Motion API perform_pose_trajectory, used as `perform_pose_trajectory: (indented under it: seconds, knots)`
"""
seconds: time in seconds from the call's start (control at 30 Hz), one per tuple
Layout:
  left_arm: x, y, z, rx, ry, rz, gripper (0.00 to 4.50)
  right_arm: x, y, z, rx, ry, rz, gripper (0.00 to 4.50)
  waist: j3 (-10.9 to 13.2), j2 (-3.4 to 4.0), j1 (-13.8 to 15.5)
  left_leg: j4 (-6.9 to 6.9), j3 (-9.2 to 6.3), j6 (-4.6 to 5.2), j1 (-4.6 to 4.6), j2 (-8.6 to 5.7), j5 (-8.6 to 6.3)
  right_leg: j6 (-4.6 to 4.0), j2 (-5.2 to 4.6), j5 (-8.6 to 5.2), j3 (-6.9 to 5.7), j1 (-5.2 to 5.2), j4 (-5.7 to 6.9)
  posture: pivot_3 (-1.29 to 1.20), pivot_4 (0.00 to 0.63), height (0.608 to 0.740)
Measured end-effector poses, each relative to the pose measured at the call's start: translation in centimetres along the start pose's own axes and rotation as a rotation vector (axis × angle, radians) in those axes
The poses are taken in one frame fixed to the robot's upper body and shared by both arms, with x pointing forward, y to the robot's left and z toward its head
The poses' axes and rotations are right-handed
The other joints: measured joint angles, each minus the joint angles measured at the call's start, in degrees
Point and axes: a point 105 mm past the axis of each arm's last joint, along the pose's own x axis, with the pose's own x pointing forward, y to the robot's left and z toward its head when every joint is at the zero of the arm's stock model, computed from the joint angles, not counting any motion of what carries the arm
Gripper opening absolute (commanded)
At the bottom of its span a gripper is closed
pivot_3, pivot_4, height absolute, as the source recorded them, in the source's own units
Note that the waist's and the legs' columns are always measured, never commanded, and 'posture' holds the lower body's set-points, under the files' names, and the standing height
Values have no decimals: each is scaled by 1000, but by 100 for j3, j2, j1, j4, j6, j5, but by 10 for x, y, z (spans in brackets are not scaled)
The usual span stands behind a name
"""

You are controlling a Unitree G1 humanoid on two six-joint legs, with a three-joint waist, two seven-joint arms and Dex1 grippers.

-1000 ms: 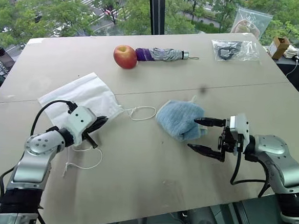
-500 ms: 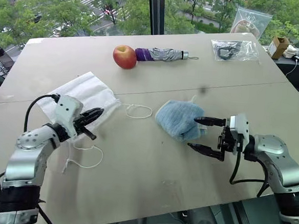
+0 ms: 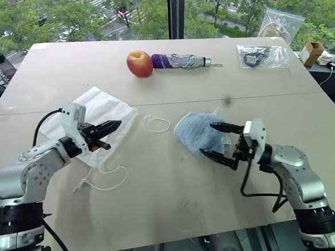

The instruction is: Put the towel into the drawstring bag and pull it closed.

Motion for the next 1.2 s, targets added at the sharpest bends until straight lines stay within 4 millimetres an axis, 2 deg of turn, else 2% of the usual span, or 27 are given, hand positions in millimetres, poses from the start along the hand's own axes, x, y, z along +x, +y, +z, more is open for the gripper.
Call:
perform_pose_trajectory:
  seconds: [0.23,0.33,0.47,0.53,0.63,0.67,0.7,0.73,0.77,0.87,1.1,1.2]
  knots:
    - [4,-2,-5,-32,29,6,37,15,-22,-22,-86,225,-120,4500,0,0,1,-1,2,-1,-5,-4,0,0,-1,0,2,-5,-2,0,150,740]
    - [5,-5,-9,-6,51,5,37,19,-39,-33,-140,330,-190,4500,-1,-1,-5,-1,8,-2,-3,-8,1,-1,-1,0,6,-4,-2,0,150,740]
    - [4,-7,-20,-7,88,3,37,22,-50,-36,-180,402,-236,4500,-1,-1,-6,-1,7,-2,-2,-6,1,-1,-1,0,7,-4,-2,0,150,740]
    - [3,-7,-24,-11,97,7,37,22,-54,-39,-137,451,-261,4500,-3,-3,-8,-1,8,-2,2,-5,1,-2,-1,1,9,-1,-1,0,150,740]
    - [2,-10,-26,-1,100,4,37,19,-54,-44,109,520,-321,4500,-33,-41,24,4,-15,-10,12,-2,7,-26,-1,-12,-7,15,0,0,150,740]
    - [2,-10,-26,-1,100,4,37,18,-54,-45,132,524,-324,4500,-35,-44,27,4,-17,-11,11,-2,8,-26,-2,-12,-8,15,0,0,150,740]
    - [2,-9,-27,-4,100,8,0,17,-49,-43,229,530,-322,4106,-38,-45,32,5,-21,-12,11,-4,9,-26,-4,-12,-10,17,0,0,150,740]
    - [2,-10,-27,-6,99,8,0,16,-46,-43,278,548,-316,3931,-49,-53,26,4,-27,-12,11,-6,9,-26,-3,-12,-12,17,0,0,150,740]
    - [2,-10,-27,-7,98,8,0,15,-45,-44,282,554,-316,3777,-51,-56,23,3,-28,-12,11,-6,8,-27,-3,-13,-14,17,0,0,150,740]
    - [3,-11,-28,-13,92,4,0,9,-38,-44,256,606,-279,2804,-67,-66,18,-13,-41,-14,7,-8,7,-6,-5,-2,-30,14,-4,0,150,740]
    - [4,-14,-21,-37,67,-18,0,6,-27,-46,185,668,-205,36,-100,-83,10,-21,-71,-18,8,-8,4,-22,-4,-14,-40,16,-9,0,150,740]
    - [4,-14,-21,-36,65,-16,0,6,-27,-46,175,664,-203,36,-104,-86,11,-21,-70,-18,8,-10,4,-24,-4,-15,-41,17,-9,0,150,740]
